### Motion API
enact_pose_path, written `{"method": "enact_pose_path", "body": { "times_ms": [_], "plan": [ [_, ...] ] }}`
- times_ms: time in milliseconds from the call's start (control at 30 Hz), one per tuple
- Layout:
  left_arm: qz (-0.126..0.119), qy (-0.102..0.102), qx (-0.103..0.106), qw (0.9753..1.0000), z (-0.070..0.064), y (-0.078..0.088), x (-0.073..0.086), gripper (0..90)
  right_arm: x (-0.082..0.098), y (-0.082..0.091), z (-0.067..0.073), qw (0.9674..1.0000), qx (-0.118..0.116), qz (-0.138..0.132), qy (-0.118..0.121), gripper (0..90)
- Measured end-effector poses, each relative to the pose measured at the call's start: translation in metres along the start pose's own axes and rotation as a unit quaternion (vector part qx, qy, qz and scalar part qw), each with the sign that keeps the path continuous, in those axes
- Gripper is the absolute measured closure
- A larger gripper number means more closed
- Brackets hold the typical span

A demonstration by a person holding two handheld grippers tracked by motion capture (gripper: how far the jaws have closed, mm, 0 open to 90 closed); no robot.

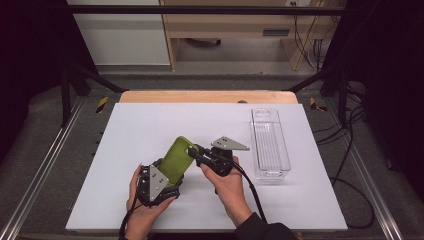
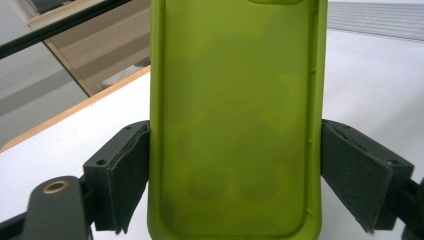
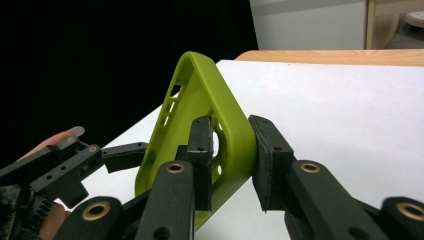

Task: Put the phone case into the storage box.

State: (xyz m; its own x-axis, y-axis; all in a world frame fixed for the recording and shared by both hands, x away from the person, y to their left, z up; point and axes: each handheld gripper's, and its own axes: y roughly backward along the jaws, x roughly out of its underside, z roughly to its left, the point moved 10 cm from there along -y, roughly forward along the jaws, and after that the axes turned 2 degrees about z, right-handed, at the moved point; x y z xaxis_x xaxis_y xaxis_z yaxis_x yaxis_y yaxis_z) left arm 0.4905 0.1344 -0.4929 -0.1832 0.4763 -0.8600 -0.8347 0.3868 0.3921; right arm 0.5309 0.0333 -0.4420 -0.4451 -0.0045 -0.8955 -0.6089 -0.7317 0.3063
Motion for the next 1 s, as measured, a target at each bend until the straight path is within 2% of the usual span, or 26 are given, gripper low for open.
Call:
{"method": "enact_pose_path", "body": {
  "times_ms": [133,533,933,1000],
  "plan": [
    [0.006,-0.002,-0.005,1.0,0.0,-0.001,0.002,15.9,0.003,-0.003,-0.003,0.9999,0.01,0.01,-0.005,71.7],
    [0.016,0.009,-0.005,0.9998,0.003,-0.003,0.007,15.8,0.0,-0.006,0.002,0.9999,-0.003,0.015,0.001,75.7],
    [0.01,0.019,0.01,0.9997,0.002,-0.005,0.009,15.3,-0.002,-0.001,0.012,0.9994,-0.011,-0.002,0.033,76.6],
    [0.009,0.026,0.022,0.9994,0.0,-0.007,0.01,14.9,-0.001,-0.001,0.012,0.9993,-0.01,-0.002,0.036,76.7]
  ]
}}
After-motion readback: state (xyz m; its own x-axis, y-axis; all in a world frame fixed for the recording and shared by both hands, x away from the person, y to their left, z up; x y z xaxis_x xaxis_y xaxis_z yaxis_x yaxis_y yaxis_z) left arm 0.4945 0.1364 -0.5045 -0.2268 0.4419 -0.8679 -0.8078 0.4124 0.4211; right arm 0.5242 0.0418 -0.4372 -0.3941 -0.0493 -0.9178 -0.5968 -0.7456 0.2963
